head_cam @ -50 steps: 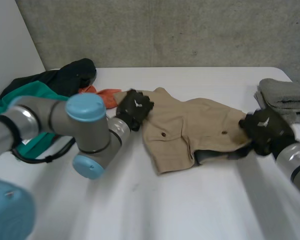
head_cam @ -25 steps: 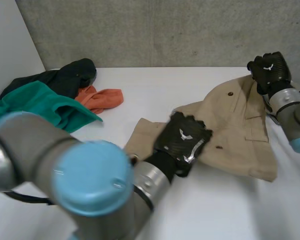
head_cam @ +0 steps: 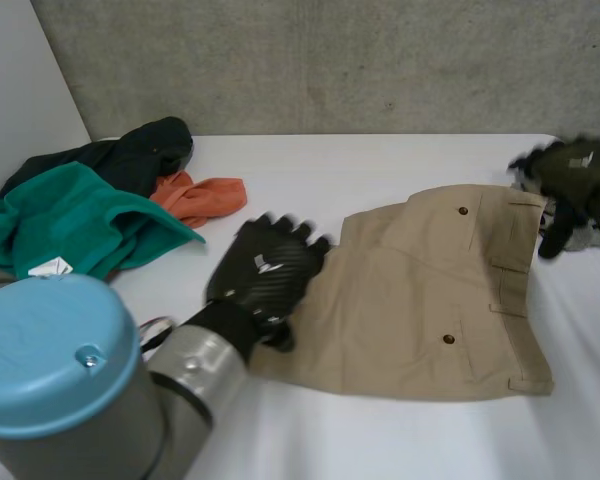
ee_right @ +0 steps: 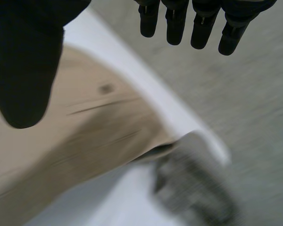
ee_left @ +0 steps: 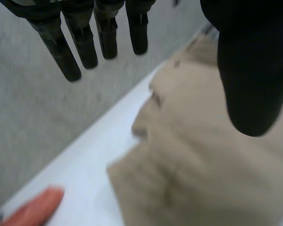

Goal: Fold the laundry.

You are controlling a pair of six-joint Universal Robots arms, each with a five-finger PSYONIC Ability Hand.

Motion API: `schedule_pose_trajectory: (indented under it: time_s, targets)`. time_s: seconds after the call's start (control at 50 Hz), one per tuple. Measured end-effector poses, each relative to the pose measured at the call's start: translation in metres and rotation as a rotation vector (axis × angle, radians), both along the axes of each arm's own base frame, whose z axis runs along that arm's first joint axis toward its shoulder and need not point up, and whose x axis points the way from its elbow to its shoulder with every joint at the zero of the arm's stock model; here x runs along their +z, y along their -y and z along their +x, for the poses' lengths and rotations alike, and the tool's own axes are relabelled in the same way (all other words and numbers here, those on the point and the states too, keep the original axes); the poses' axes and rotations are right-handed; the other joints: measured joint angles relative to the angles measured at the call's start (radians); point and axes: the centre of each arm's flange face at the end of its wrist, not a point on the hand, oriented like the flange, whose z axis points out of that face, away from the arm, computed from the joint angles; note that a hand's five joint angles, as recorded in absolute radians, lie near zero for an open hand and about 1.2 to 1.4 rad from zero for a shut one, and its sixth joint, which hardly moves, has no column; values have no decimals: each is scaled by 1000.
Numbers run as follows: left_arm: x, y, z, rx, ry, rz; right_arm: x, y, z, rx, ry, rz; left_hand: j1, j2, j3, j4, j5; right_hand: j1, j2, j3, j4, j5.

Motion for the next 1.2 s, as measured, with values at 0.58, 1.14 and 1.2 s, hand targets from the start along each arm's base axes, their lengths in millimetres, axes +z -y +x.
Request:
schedule_pose_trajectory:
  time_s: [0.58, 1.14, 1.2]
  targets:
    - [-98, 47, 29, 41, 111, 195, -108, -114, -4, 224, -123, 233, 461, 457, 457, 457, 450, 256, 261, 267, 267, 255]
    - [-11, 80, 16, 153, -87, -98, -88, -76, -12, 159, -142, -73, 842, 885, 882, 893, 858, 906, 965, 972, 982, 960]
    - [19, 81, 16, 156, -144, -167, -59, -66, -12, 142, -140, -171, 843, 885, 882, 893, 858, 906, 965, 973, 982, 960]
